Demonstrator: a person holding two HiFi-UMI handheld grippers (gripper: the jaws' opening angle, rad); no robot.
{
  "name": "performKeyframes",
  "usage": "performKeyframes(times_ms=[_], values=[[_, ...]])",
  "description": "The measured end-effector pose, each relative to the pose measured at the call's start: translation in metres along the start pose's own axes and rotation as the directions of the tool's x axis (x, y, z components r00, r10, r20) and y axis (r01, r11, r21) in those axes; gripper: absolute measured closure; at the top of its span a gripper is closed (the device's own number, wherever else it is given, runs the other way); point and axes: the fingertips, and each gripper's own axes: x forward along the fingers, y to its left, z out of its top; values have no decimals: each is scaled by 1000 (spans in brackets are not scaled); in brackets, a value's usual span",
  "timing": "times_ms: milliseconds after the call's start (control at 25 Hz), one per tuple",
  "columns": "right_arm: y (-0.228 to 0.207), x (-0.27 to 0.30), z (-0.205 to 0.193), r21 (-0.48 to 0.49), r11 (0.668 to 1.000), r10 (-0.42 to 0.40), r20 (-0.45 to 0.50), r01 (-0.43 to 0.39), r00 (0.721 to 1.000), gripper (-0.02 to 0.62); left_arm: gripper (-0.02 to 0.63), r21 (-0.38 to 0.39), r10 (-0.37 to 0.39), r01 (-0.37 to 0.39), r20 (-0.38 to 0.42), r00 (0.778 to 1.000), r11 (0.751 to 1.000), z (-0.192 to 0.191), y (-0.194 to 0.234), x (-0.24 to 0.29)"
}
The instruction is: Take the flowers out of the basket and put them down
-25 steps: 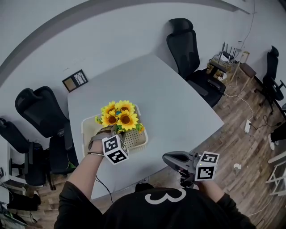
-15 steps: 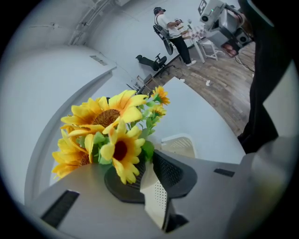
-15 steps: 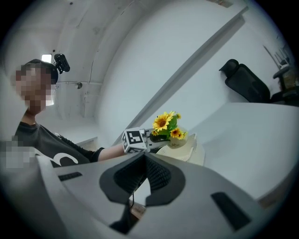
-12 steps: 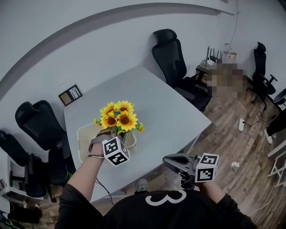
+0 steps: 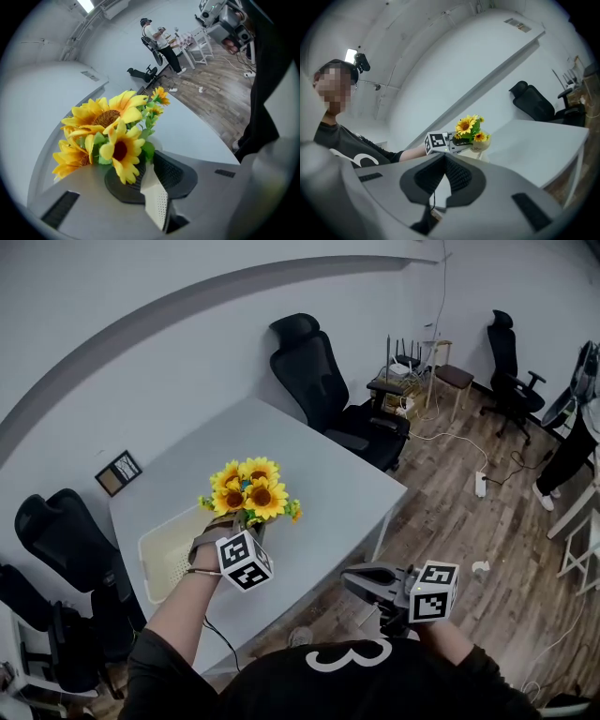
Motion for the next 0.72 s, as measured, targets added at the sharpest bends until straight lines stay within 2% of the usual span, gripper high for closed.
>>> performKeyframes(times_ms=[400, 720], values=[[-10, -45, 4, 11, 991, -133, 79, 133, 988, 588, 546, 56, -68, 63, 90, 994, 996, 60, -12, 31], [-30, -68, 3, 35, 971, -238, 124, 236, 963, 588, 545, 109, -168, 154, 133, 977, 982, 90, -37, 76]])
